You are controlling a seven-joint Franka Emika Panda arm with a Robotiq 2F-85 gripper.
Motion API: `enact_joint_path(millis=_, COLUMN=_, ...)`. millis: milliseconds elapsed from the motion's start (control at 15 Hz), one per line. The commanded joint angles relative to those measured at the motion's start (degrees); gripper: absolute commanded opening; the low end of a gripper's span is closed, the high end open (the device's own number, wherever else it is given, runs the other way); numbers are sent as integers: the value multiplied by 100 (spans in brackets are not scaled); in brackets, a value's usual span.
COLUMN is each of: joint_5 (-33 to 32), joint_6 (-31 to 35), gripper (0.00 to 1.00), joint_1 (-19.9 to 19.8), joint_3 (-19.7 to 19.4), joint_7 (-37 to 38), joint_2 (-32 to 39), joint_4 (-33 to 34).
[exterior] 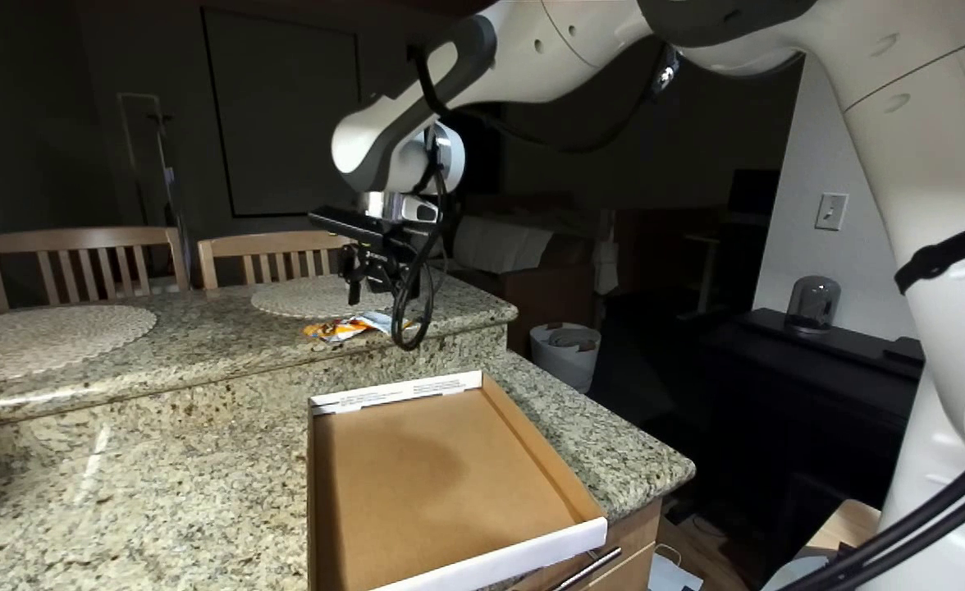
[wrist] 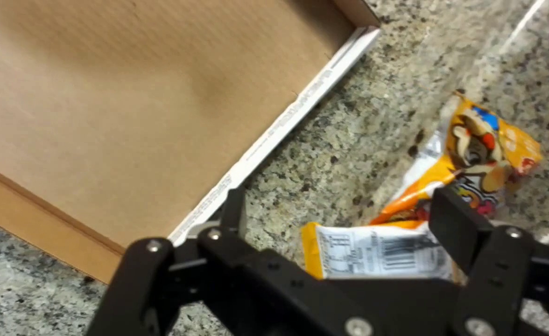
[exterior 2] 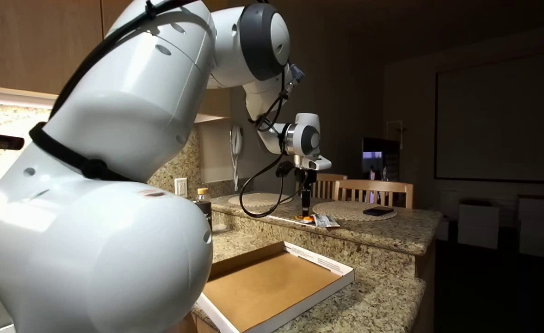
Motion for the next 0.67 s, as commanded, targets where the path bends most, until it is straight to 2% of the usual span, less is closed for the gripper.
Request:
enact_joint_path(millis=0, joint_5=-67, joint_6=228, gripper=100, joint_1=15, joint_3=-36, joint_7=-447, joint_2=-806, joint_4=-1405)
enact_joint_path(millis=200, joint_5=-505, joint_6=267, gripper=100, joint_1=126, joint_3=-113, joint_7=-430, joint_2=-1267, joint_4=-2309)
enact_joint_path(millis=600, joint_5=-1298, joint_6=684, gripper=100, joint_1=126, joint_3=12, joint_7=-487, joint_2=-2399, joint_4=-4170)
